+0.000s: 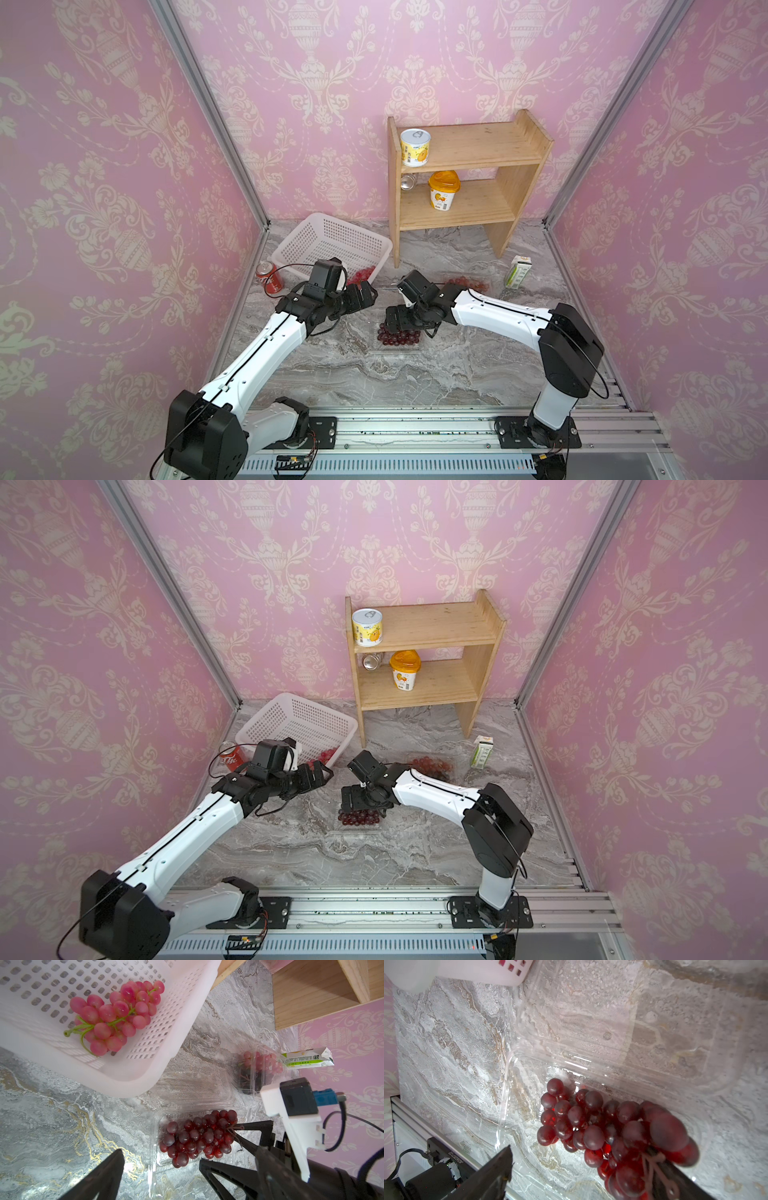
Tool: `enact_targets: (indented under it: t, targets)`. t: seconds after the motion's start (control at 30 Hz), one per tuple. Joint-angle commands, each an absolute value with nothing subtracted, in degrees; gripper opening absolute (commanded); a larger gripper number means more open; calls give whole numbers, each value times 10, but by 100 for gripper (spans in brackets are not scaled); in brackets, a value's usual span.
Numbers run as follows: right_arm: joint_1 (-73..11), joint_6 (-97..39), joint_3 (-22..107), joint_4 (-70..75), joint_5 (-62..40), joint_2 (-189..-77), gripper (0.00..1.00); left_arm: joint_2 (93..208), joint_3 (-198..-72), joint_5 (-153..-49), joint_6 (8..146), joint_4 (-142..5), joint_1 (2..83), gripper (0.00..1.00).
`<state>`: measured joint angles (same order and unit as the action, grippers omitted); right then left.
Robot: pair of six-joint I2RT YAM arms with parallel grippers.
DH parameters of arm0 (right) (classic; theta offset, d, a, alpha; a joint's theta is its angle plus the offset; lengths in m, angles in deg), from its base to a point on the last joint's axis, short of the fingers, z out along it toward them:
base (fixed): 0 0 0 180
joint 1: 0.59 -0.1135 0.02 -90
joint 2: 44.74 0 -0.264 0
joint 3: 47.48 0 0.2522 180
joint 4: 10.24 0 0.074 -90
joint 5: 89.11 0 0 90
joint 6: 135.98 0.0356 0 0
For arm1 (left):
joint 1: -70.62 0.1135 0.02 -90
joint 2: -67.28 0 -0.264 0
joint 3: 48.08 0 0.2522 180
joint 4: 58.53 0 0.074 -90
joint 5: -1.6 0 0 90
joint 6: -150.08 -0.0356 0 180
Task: Pack grapes into containers
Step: Place the grape into the packing box.
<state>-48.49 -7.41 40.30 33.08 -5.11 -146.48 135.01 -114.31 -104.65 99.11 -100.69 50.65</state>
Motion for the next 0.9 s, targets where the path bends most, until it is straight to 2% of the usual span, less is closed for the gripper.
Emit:
enact_targets:
  t: [0.0,0.53,0.87]
  targets:
    - [-487,-86,415,362,-55,-1487,100,1358,-1168,-1056,974,-1013,517,99]
    - [-497,-111,427,400,-85,-1523,100,1404,-1214,-1069,956,-1005,546,99]
    - [-496,-153,463,442,-69,-1465,100,1436,-1285,-1056,933,-1038,598,99]
